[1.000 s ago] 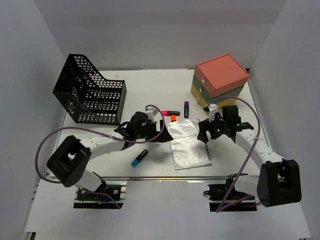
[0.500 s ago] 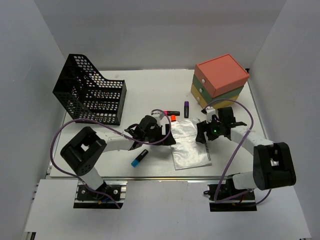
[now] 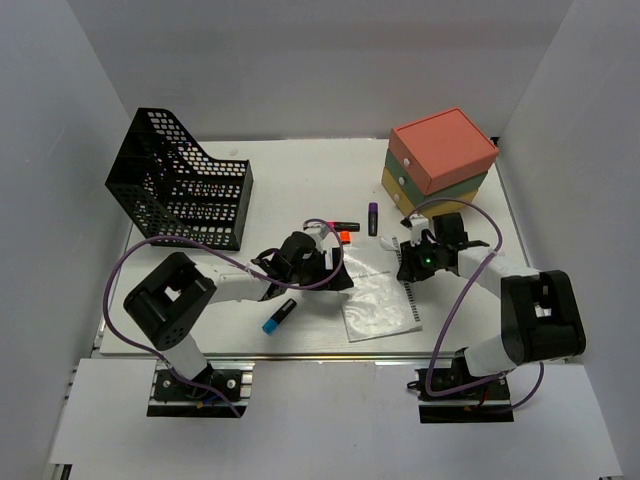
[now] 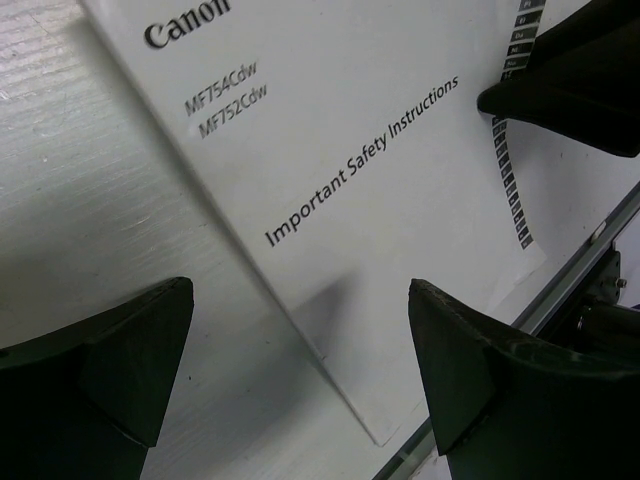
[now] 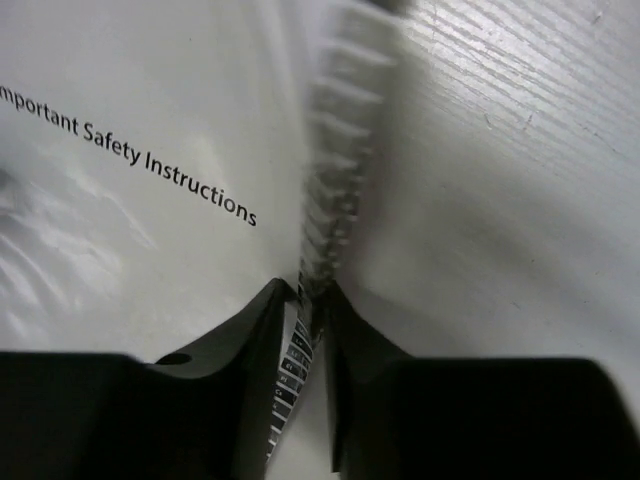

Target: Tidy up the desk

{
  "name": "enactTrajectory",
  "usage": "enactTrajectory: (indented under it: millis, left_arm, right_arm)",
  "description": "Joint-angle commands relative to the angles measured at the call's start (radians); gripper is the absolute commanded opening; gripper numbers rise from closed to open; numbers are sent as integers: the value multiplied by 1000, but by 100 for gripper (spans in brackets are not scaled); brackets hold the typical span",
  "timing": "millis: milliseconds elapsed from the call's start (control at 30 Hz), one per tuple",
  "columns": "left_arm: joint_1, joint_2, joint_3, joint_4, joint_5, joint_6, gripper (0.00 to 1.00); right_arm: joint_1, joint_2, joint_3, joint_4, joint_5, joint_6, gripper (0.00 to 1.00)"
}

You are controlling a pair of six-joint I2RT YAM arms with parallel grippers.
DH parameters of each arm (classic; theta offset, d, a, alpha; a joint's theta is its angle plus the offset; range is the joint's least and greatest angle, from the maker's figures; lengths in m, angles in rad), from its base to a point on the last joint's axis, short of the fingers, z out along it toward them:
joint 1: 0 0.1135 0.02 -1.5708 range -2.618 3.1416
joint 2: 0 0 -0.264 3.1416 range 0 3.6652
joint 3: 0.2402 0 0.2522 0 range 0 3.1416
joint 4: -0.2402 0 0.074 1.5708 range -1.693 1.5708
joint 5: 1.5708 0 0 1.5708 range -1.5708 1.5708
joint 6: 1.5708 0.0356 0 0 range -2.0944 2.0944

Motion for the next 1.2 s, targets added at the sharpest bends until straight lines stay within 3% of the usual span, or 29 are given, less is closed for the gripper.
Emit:
enactTrajectory:
  millis: [0, 33, 67, 133, 500, 700, 1033, 1167]
  left_arm:
    - [-5, 10, 24, 3, -18, -5, 98]
    - [-5, 10, 22, 9, -16, -8, 98]
    - [-5, 7, 19, 9, -18, -8, 98]
    - [-5, -8, 16, 8, -24, -8, 98]
    - [-5, -103, -45, 49, -95, -10, 98]
    - [-5, -88, -61, 140, -119, -24, 98]
    - [6, -24, -110, 540, 105, 2, 98]
    - [6, 5, -99, 556, 125, 2, 98]
  right_arm:
    - [-1, -6, 23, 1, -43, -10, 23]
    - [-7, -12, 22, 0, -62, -11, 18]
    - [-9, -35, 23, -5, -78, -13, 5]
    - [-21, -71, 19, 1, -90, -13, 0]
    - [-92, -348, -4, -51, -404, -83, 0]
    - [-133, -396, 16, -142, -578, -158, 0]
    - [-168, -411, 43, -298, -745, -332, 0]
    - [-170, -420, 46, -336, -785, -391, 0]
